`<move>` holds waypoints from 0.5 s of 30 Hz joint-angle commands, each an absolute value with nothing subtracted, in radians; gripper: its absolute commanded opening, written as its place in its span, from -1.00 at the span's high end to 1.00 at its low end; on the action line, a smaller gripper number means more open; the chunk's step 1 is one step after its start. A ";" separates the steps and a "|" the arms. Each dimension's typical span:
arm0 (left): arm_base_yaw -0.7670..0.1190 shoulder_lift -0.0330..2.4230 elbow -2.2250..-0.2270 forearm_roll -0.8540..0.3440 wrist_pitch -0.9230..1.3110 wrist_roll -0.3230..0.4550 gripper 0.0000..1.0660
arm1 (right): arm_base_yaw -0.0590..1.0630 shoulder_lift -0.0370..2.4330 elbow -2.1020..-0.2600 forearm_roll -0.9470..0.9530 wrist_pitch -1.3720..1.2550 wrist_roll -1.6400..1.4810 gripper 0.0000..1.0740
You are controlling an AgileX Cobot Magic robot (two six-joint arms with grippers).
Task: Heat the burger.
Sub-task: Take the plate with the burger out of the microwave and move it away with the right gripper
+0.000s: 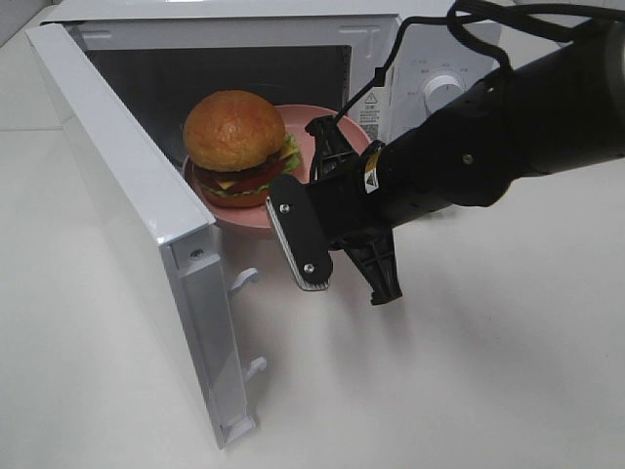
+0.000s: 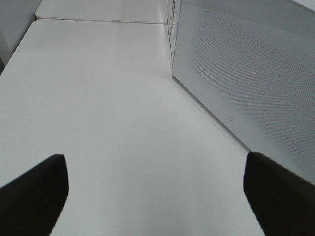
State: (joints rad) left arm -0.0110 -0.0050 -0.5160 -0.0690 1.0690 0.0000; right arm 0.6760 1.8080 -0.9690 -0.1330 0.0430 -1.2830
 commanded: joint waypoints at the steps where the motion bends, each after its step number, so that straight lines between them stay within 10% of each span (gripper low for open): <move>1: -0.009 -0.011 -0.516 -0.068 1.069 0.000 -0.66 | 0.663 1.733 -0.918 -0.114 -0.051 -1.253 1.00; 15: -0.009 -0.011 -0.516 -0.068 1.069 0.000 -0.66 | 0.663 1.525 -0.733 -0.114 -0.067 -1.252 1.00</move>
State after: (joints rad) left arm -0.0110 -0.0050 -0.5160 -0.0690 1.0690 0.0000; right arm 0.6730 1.5810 -0.7480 -0.1220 0.0180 -1.2730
